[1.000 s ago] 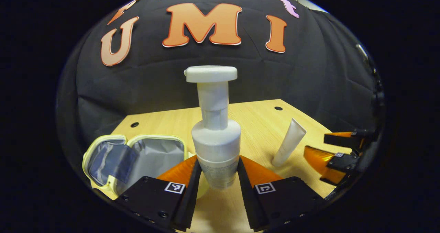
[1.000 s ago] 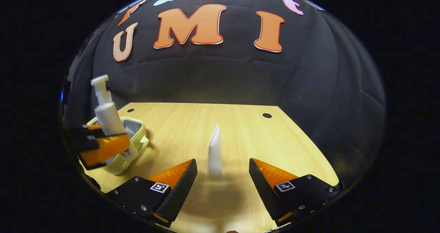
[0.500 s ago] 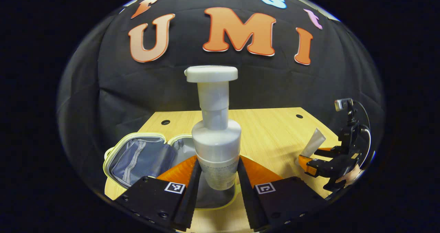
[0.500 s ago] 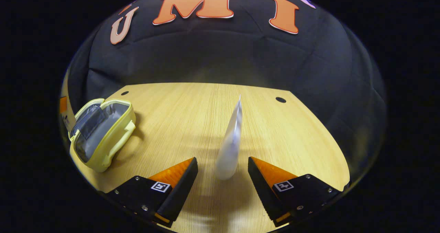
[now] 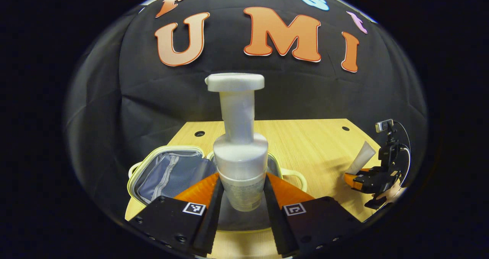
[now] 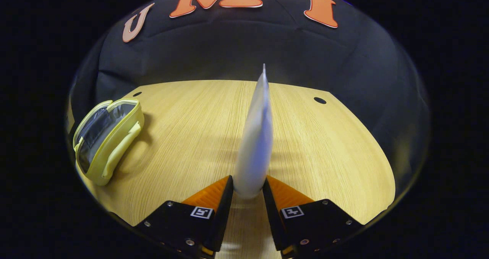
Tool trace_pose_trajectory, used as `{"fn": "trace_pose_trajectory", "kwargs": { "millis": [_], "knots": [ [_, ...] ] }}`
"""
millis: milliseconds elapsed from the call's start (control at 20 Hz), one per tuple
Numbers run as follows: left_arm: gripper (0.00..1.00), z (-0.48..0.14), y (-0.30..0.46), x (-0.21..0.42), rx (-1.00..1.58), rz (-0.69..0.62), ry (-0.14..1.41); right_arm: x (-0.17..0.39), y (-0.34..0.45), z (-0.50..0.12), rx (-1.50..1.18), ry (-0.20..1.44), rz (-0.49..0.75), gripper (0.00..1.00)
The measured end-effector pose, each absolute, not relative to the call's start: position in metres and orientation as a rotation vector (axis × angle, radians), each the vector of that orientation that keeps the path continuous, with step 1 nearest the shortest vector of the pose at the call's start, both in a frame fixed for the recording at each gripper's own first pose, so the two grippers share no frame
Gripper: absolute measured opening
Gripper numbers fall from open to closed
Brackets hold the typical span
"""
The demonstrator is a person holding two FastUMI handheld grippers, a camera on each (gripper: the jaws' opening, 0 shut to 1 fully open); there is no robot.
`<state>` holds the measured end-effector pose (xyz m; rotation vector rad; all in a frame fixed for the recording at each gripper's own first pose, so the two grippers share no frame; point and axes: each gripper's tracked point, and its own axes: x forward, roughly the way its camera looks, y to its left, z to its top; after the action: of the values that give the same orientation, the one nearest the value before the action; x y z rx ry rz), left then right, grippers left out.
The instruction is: First open the suitcase, pack the skin care products into it, and then close the suitcase.
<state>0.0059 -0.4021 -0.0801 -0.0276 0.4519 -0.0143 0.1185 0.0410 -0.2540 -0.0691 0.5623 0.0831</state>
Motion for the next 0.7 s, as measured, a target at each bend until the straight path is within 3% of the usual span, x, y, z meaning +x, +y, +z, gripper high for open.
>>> {"fn": "trace_pose_trajectory", "kwargs": {
  "millis": [150, 250, 350, 700],
  "knots": [
    [0.60, -0.079, -0.396, 0.009, -0.021, -0.040, 0.470, 0.110, 0.047, -0.241, -0.031, 0.560, 0.085, 0.47],
    [0.60, -0.075, -0.391, 0.010, -0.013, -0.084, 0.494, 0.100, 0.055, -0.220, -0.017, 0.540, 0.100, 0.51],
    [0.59, -0.074, -0.385, 0.013, 0.017, -0.139, 0.533, 0.089, 0.068, -0.197, 0.002, 0.525, 0.126, 0.46],
    [0.60, -0.104, -0.356, 0.025, 0.147, -0.333, 0.793, 0.045, 0.119, -0.134, 0.134, 0.492, 0.186, 0.46]
  ]
}}
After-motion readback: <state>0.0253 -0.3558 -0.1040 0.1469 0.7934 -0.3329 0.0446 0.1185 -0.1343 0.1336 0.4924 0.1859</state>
